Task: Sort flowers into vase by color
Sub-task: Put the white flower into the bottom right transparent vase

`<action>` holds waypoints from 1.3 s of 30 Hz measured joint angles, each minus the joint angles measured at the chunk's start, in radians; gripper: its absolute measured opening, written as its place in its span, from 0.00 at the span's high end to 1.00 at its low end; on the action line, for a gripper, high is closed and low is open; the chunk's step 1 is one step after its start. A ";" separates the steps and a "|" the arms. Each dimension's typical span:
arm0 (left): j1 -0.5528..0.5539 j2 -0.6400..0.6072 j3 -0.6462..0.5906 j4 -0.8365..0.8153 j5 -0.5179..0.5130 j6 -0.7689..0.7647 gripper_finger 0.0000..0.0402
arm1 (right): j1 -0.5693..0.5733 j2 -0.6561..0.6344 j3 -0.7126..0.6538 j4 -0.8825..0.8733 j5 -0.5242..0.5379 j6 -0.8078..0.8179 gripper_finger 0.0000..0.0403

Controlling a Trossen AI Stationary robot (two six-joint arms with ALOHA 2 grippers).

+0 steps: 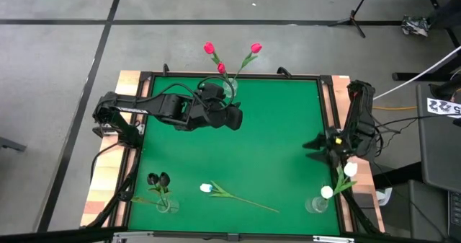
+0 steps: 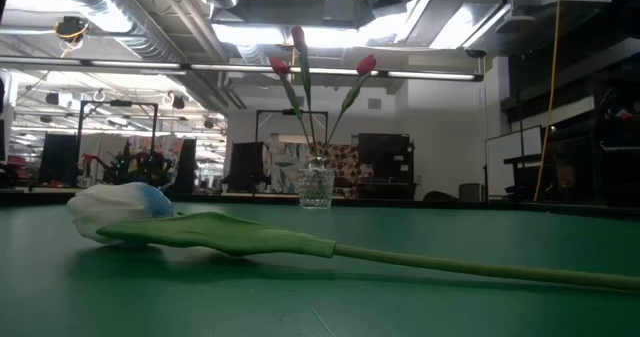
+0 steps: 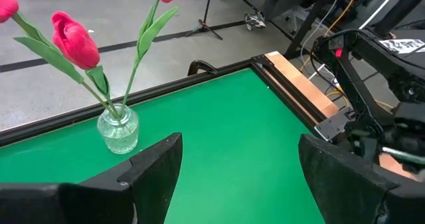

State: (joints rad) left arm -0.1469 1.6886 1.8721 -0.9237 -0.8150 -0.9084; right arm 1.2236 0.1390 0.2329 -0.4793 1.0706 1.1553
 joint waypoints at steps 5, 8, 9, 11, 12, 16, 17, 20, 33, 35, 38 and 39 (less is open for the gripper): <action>-0.014 0.000 0.000 0.000 0.000 0.036 0.27 | 0.000 0.000 0.029 0.003 0.108 -0.034 0.19; -0.020 0.000 0.000 0.000 0.001 0.047 0.27 | 0.000 0.001 0.072 0.003 0.186 -0.069 0.19; -0.020 0.000 0.000 0.000 0.001 0.046 0.27 | 0.000 0.000 0.091 0.004 0.206 -0.099 0.19; -0.024 0.000 0.000 0.000 0.000 0.048 0.27 | 0.000 0.000 0.132 0.004 0.237 -0.158 0.19; -0.024 0.000 0.000 0.000 0.000 0.055 0.27 | 0.000 0.000 0.155 0.004 0.255 -0.186 0.19; -0.027 0.000 0.000 -0.001 0.002 0.078 0.27 | 0.000 0.000 0.246 0.005 0.332 -0.298 0.19; -0.028 0.000 0.000 -0.001 0.002 0.078 0.27 | -0.001 0.000 0.271 0.004 0.335 -0.330 0.19; -0.032 0.000 0.000 -0.001 0.003 0.087 0.27 | 0.000 0.000 0.345 0.007 0.333 -0.402 0.19; -0.065 0.000 0.000 -0.003 0.023 0.181 0.27 | 0.000 0.091 0.546 0.297 0.199 -0.866 0.19; -0.065 0.000 0.000 -0.003 0.041 0.183 0.27 | 0.000 0.149 0.573 0.406 0.148 -1.002 0.19; -0.065 0.000 0.000 -0.003 0.061 0.186 0.27 | 0.000 0.247 0.626 0.519 0.131 -1.174 0.19; -0.065 0.000 0.000 -0.003 0.066 0.191 0.27 | 0.000 0.281 0.646 0.537 0.130 -1.215 0.19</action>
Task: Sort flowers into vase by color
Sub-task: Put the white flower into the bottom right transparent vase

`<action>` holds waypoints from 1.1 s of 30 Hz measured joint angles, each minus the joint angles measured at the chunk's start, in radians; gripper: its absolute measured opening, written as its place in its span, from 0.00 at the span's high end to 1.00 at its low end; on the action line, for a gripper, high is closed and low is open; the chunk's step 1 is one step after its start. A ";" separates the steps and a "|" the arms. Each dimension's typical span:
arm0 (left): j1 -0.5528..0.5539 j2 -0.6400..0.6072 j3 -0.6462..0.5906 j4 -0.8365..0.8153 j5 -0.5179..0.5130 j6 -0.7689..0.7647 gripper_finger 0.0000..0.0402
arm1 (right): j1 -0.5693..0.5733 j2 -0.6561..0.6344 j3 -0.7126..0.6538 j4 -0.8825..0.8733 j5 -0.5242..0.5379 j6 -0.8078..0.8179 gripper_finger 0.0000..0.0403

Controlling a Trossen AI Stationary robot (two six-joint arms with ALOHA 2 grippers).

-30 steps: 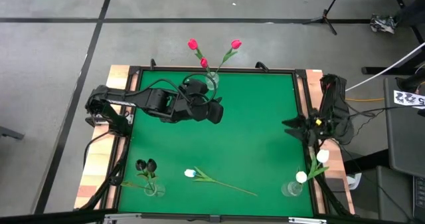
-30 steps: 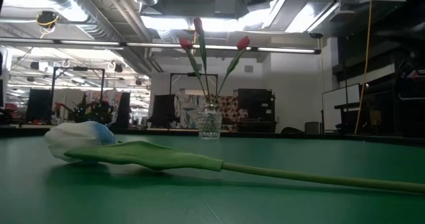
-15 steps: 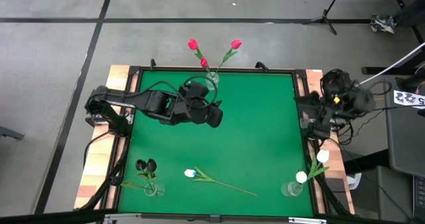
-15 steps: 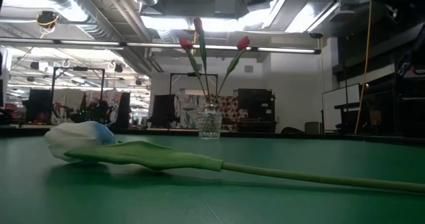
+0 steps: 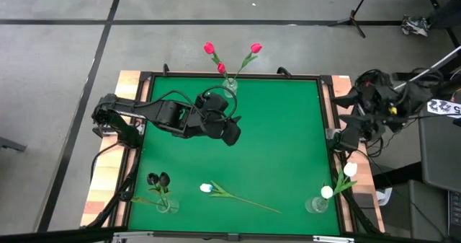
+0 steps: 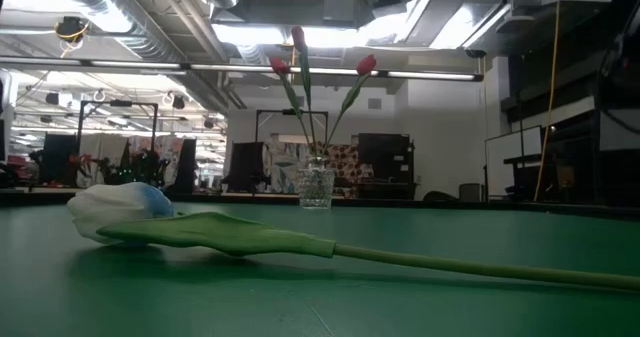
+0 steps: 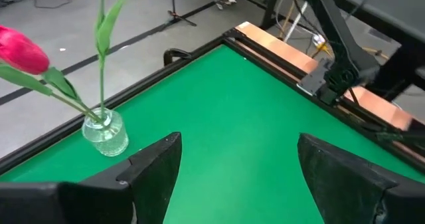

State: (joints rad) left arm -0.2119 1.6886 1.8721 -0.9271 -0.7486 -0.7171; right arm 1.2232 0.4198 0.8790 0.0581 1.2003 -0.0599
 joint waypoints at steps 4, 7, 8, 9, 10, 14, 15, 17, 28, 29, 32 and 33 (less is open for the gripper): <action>0.000 0.000 0.000 0.000 0.029 0.025 0.27 | 0.000 0.131 0.086 0.002 0.015 -0.050 0.19; 0.000 0.000 0.000 -0.001 0.073 0.052 0.27 | 0.000 0.211 0.134 0.000 0.059 -0.045 0.19; 0.000 0.000 0.000 -0.004 0.087 0.064 0.27 | 0.000 0.234 0.147 -0.001 0.075 -0.035 0.19; 0.000 0.000 0.000 -0.007 0.100 0.071 0.27 | 0.000 0.252 0.158 -0.007 0.089 -0.021 0.19; 0.000 0.000 0.000 -0.008 0.109 0.079 0.27 | 0.000 0.265 0.167 -0.010 0.094 -0.003 0.19; 0.000 0.000 0.000 -0.008 0.121 0.109 0.27 | -0.045 0.308 0.201 -0.009 0.039 0.055 0.23; 0.000 0.000 0.000 -0.008 0.121 0.115 0.27 | -0.071 0.319 0.214 -0.009 -0.002 0.060 0.25; 0.000 0.000 0.000 -0.008 0.121 0.117 0.27 | -0.132 0.344 0.247 -0.011 -0.120 0.059 0.29; -0.006 -0.001 0.000 -0.013 0.192 0.123 0.27 | -0.641 0.736 0.713 -0.584 -0.709 0.195 0.41; -0.011 -0.003 0.000 -0.019 0.195 0.122 0.27 | -0.689 0.775 0.744 -0.651 -0.788 0.228 0.42; -0.023 -0.019 0.000 -0.071 0.198 0.118 0.27 | -0.787 0.877 0.773 -0.797 -1.040 0.297 0.44; -0.026 -0.029 0.000 -0.099 0.197 0.117 0.27 | -0.805 0.910 0.771 -0.833 -1.108 0.299 0.44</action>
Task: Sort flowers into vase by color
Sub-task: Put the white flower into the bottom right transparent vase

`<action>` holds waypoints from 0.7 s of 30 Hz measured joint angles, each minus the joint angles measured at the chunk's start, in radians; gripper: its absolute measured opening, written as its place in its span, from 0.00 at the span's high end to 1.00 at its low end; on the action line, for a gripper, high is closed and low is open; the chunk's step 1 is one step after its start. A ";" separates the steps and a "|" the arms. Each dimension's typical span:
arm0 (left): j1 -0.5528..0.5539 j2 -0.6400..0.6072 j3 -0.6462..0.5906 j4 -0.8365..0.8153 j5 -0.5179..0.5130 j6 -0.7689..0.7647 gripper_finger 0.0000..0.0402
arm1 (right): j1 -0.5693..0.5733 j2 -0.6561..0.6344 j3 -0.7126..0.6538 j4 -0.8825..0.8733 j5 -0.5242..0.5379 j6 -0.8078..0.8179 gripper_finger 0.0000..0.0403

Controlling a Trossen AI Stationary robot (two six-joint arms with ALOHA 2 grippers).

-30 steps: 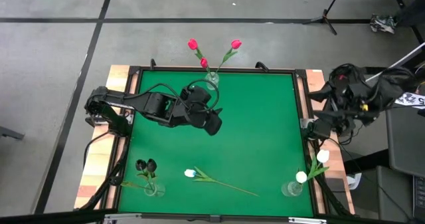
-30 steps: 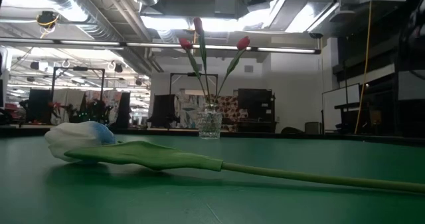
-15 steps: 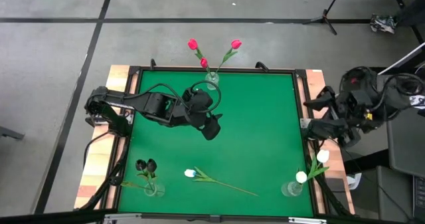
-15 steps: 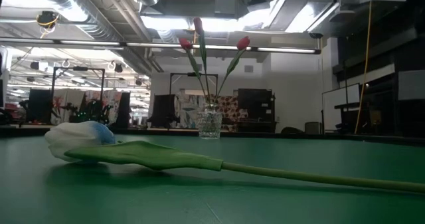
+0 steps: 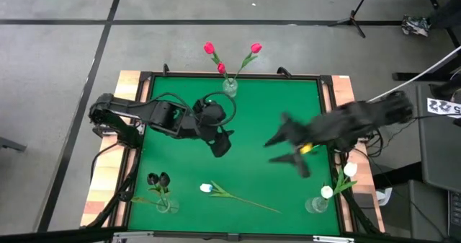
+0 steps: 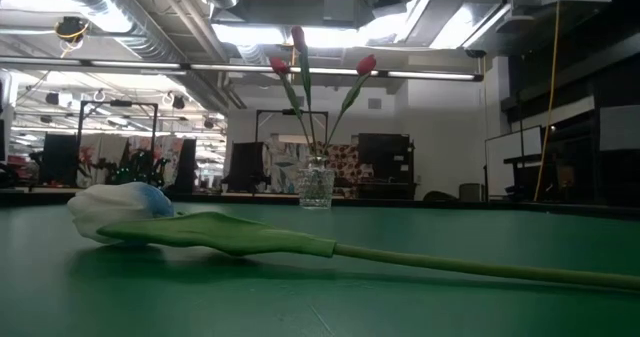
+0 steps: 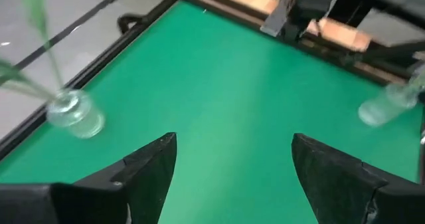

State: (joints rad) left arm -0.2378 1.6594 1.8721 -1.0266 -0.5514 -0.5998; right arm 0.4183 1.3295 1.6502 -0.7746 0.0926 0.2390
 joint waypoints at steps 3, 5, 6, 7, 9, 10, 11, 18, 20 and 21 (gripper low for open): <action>-0.007 -0.036 0.001 -0.091 -0.023 -0.045 0.27 | -0.029 0.100 -0.021 -0.037 -0.086 0.000 0.45; -0.007 -0.061 0.001 -0.156 -0.051 -0.099 0.27 | -0.034 0.160 -0.032 -0.042 -0.087 0.000 0.45; -0.008 -0.072 0.001 -0.184 -0.061 -0.123 0.27 | -0.034 0.187 -0.036 -0.036 -0.083 0.000 0.45; -0.011 -0.084 0.001 -0.207 -0.068 -0.143 0.27 | -0.034 0.214 -0.041 -0.033 -0.066 0.000 0.45; -0.018 -0.103 0.001 -0.242 -0.083 -0.173 0.27 | -0.034 0.279 -0.042 -0.032 -0.005 0.020 0.45; -0.023 -0.112 0.001 -0.255 -0.087 -0.180 0.27 | -0.034 0.312 -0.042 -0.020 0.018 0.035 0.45; -0.027 -0.117 0.001 -0.265 -0.087 -0.180 0.27 | -0.033 0.349 -0.043 -0.009 0.025 0.043 0.45; -0.031 -0.122 0.001 -0.327 -0.097 -0.182 0.27 | -0.032 0.564 -0.043 0.193 -0.187 0.127 0.45; -0.031 -0.122 0.001 -0.331 -0.096 -0.182 0.27 | -0.032 0.602 -0.045 0.234 -0.259 0.149 0.45; -0.031 -0.121 0.001 -0.332 -0.096 -0.181 0.27 | -0.032 0.618 -0.045 0.254 -0.281 0.153 0.45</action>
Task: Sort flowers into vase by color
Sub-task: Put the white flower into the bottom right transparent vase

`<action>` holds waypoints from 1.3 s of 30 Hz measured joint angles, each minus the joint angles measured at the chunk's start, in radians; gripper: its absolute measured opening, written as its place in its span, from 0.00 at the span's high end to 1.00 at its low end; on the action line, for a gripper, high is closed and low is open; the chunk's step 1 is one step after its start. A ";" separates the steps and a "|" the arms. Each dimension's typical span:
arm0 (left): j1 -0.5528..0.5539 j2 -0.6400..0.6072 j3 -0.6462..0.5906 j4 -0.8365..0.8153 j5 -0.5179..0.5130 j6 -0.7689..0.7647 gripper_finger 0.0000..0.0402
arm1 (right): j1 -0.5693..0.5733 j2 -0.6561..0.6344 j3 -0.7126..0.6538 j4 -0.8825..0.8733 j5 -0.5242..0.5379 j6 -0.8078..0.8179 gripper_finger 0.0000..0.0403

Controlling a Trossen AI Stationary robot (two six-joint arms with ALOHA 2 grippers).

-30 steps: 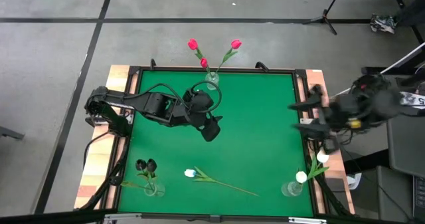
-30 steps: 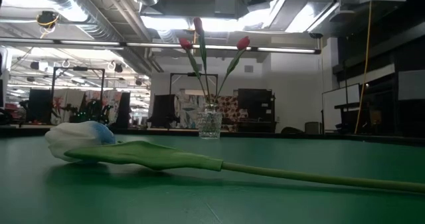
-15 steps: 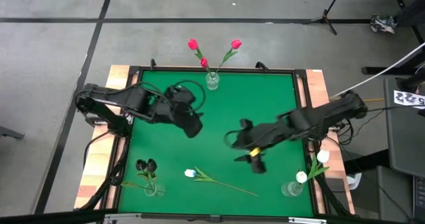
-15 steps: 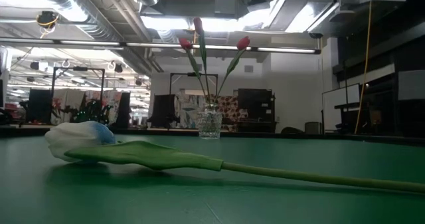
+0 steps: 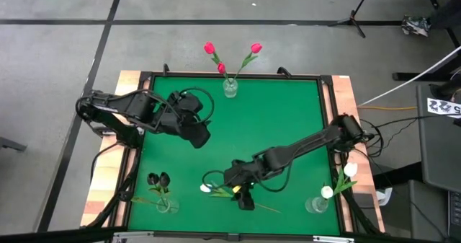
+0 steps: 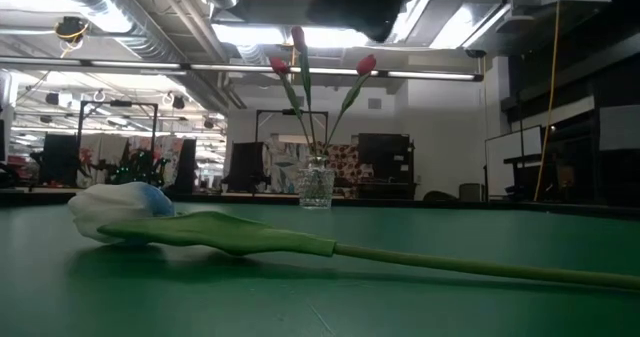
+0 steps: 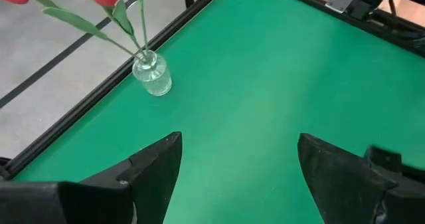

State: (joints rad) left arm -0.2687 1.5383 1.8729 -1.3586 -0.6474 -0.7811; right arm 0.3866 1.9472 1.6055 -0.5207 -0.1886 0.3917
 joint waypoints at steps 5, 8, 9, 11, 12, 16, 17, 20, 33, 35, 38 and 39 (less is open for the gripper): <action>0.000 0.000 0.000 -0.007 0.000 0.009 0.27 | 0.000 0.046 0.002 -0.007 0.020 -0.003 0.45; 0.000 0.000 0.000 -0.017 0.000 0.009 0.27 | 0.009 0.084 0.002 0.002 0.020 -0.003 0.45; 0.000 0.000 0.000 -0.017 0.000 0.009 0.27 | 0.014 0.095 0.002 0.008 0.020 -0.003 0.45; -0.002 0.000 0.000 -0.017 0.000 0.010 0.27 | 0.027 0.121 0.002 0.009 0.014 -0.002 0.45; -0.005 0.000 0.000 -0.017 0.000 0.009 0.27 | 0.029 0.134 0.002 0.012 0.013 0.005 0.45; -0.016 0.000 0.000 -0.018 0.000 0.008 0.27 | 0.029 0.165 0.001 0.016 0.034 0.028 0.45; -0.021 0.000 0.000 -0.017 0.000 0.007 0.27 | 0.027 0.167 0.001 0.019 0.044 0.029 0.45; -0.030 0.000 0.000 -0.018 0.000 -0.002 0.27 | 0.024 0.168 0.001 0.017 0.102 0.053 0.45; -0.072 0.000 0.000 -0.022 0.001 -0.050 0.27 | 0.048 0.201 0.003 0.003 0.179 0.107 0.45; -0.072 0.000 0.000 -0.022 0.001 -0.051 0.27 | 0.054 0.221 0.002 -0.016 0.185 0.110 0.45; -0.072 0.000 0.000 -0.022 0.000 -0.051 0.27 | 0.061 0.244 0.001 -0.030 0.185 0.108 0.45; -0.072 0.000 0.000 -0.022 0.000 -0.051 0.27 | 0.061 0.247 0.002 -0.027 0.179 0.108 0.45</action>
State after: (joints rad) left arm -0.3408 1.5387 1.8729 -1.3808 -0.6476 -0.8318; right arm 0.4474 2.1938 1.6078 -0.5477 -0.0100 0.5002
